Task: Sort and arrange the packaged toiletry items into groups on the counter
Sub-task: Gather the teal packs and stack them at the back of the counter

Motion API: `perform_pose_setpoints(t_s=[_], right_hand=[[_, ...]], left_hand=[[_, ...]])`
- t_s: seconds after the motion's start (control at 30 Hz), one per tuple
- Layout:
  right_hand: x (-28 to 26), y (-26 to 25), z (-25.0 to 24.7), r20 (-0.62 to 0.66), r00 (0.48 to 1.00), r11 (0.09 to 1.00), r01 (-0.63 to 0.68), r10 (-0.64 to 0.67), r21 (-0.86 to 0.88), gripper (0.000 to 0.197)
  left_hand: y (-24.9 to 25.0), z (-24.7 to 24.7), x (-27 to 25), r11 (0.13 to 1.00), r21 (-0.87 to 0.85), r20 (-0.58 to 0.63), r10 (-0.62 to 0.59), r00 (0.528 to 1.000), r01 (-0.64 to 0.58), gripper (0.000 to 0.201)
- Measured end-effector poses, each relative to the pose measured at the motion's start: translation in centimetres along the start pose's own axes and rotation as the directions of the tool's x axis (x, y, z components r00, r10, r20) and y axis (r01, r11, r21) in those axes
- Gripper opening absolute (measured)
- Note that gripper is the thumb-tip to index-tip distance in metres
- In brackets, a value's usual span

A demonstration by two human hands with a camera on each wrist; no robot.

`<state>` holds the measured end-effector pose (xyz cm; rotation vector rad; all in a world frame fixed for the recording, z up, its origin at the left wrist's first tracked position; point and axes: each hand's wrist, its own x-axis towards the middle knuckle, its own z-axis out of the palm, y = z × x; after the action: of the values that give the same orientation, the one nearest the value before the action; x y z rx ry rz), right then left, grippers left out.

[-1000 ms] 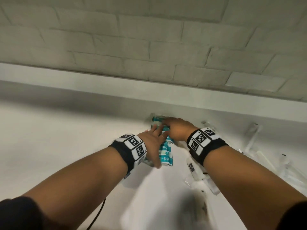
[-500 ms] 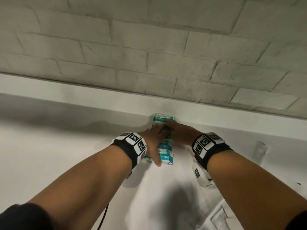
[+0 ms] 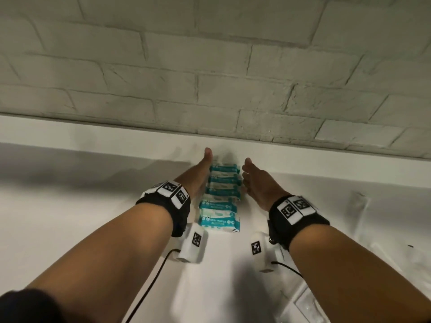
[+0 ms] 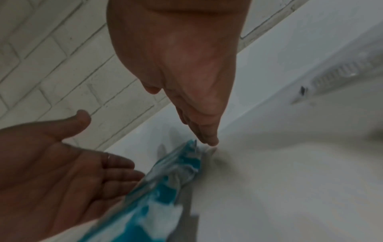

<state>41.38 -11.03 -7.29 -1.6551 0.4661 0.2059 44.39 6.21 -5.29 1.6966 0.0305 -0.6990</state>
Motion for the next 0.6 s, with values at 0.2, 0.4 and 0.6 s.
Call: perform_pose_setpoints(t_s=[0.2, 0.4, 0.6], right_hand=[[-0.4, 0.3, 1.1, 0.004, 0.999, 0.998, -0.039, 0.039, -0.043, 0.052], [-1.4, -0.1, 1.2, 0.012, 0.999, 0.995, -0.039, 0.04, -0.089, 0.059], [-3.9, 1.9, -0.4, 0.089, 0.994, 0.998, -0.067, 0.068, -0.017, 0.073]], left_hand=[[-2.0, 0.2, 3.0, 0.997, -0.071, 0.143, 0.023, 0.989, -0.013, 0.109], [-2.8, -0.2, 4.6, 0.997, -0.071, 0.141, 0.007, 0.99, 0.003, 0.11], [-1.7, 0.1, -1.8, 0.999, -0.047, -0.012, -0.013, 1.0, 0.012, 0.085]])
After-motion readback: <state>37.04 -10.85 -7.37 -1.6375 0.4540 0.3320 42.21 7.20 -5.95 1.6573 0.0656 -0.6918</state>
